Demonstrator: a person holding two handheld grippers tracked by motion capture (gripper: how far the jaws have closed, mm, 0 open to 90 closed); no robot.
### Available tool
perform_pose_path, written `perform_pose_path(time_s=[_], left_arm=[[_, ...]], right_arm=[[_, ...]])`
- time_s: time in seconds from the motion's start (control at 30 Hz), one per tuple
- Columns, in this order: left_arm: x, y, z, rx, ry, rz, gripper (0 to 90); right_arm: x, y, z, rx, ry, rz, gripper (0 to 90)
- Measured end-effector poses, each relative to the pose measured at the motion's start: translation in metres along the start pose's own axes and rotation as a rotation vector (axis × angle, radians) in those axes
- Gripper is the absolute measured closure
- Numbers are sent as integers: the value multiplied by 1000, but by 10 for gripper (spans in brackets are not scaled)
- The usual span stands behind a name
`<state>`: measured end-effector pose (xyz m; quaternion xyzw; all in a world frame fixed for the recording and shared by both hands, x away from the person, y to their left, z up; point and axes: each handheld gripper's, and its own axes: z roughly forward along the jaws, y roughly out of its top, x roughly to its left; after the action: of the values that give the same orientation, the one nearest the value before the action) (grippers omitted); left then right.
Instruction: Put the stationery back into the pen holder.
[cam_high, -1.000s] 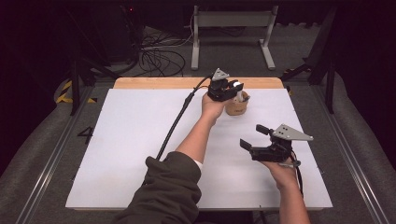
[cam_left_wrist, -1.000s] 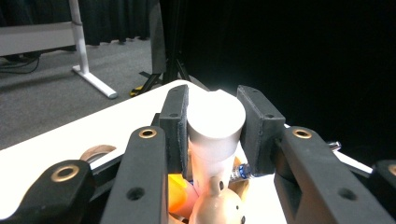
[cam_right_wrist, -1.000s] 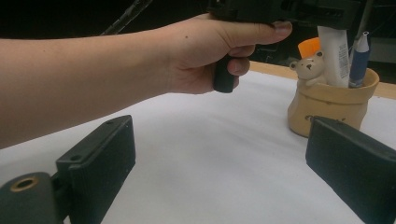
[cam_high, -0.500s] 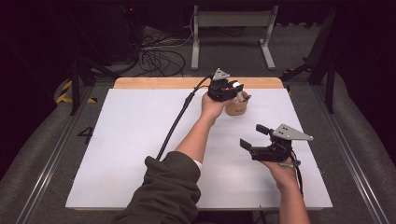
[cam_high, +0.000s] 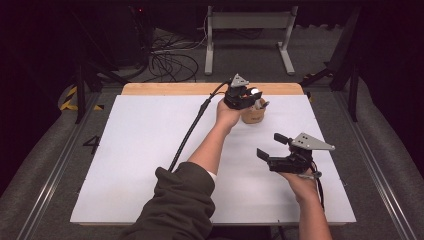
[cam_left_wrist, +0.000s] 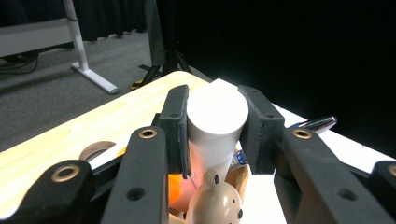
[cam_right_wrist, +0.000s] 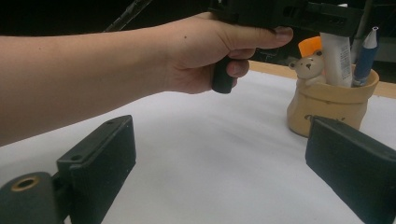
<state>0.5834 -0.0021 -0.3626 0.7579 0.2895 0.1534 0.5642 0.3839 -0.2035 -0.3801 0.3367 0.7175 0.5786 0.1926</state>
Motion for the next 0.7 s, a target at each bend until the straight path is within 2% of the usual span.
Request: perform_pose_path(time_s=[0.13,0.3,0.43,0.57,0.7], left_arm=[[-2,2,2,7,5,27,660],[-6,8,5,41,14,72,660],[-4,10,5,53,11,51,660],[-3,14,2,59,14,73,661],[-2,17,3,86,-3,67,661]], right_arm=[[0,0,0,-1,-2,0,92],[0,0,0,-1,0,2,92],[-1,0,0,0,-2,4,92],[0,0,0,-1,-2,4,92],[0,0,0,4,-1,5,92]])
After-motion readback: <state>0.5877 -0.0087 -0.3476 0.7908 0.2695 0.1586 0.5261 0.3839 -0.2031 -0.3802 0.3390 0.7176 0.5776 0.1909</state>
